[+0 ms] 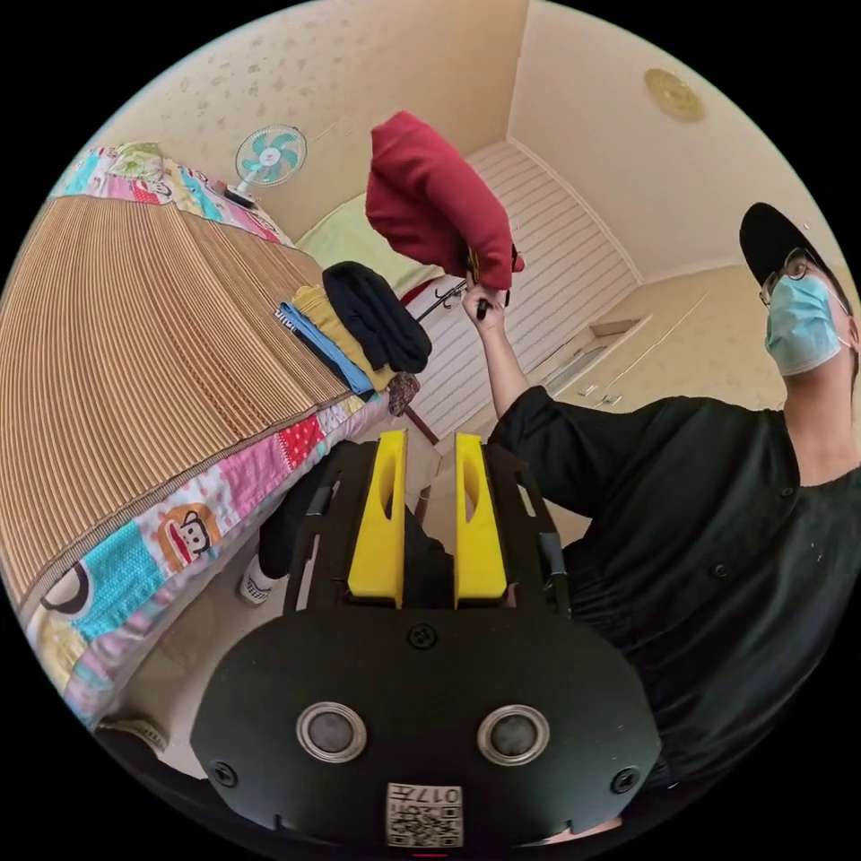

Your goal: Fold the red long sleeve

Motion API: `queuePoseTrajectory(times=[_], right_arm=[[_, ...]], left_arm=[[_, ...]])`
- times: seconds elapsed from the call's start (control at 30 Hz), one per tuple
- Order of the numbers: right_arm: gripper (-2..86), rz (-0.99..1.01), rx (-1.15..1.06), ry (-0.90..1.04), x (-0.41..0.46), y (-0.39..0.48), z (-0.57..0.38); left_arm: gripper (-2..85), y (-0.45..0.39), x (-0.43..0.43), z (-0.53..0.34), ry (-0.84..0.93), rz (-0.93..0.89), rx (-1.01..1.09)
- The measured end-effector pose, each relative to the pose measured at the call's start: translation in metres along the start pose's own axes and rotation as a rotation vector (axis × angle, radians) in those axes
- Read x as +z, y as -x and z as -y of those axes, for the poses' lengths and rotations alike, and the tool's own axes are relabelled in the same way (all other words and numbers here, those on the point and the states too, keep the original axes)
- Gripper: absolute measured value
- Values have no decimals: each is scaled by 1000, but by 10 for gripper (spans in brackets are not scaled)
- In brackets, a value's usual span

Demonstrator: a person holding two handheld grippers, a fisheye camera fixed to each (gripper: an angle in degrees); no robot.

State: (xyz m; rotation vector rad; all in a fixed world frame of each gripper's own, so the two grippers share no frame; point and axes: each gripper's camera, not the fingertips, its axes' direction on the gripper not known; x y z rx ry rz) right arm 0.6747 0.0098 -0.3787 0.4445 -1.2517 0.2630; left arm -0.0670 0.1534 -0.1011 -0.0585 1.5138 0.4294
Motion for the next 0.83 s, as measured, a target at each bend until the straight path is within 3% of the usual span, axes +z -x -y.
queuePoseTrajectory(times=[0.13,0.2,0.3,0.4,0.47,0.57,0.7,0.83], right_arm=[[101,-397,374,-83,-48,-90,-62],[94,-460,470,-137,-53,-117,-97],[105,-371,393,-272,-40,-110,-131],[123,-604,370,-196,5,-80,-140],[134,-865,378,-150,44,-51,-153],[128,-1150,351,-179,88,-14,-178],[123,-1395,151,-243,141,7,-203],[121,-1312,161,-150,196,-35,-215]], left_arm=[[87,20,-16,0,-101,93,-77],[88,25,-28,1,-163,155,-102],[88,28,-54,8,-243,310,-124],[95,24,-95,15,-310,589,-151],[108,24,-140,24,-346,874,-198],[140,33,-216,32,-435,1188,-327],[158,64,-304,33,-588,1227,-510],[110,142,-336,50,-403,1256,-768]])
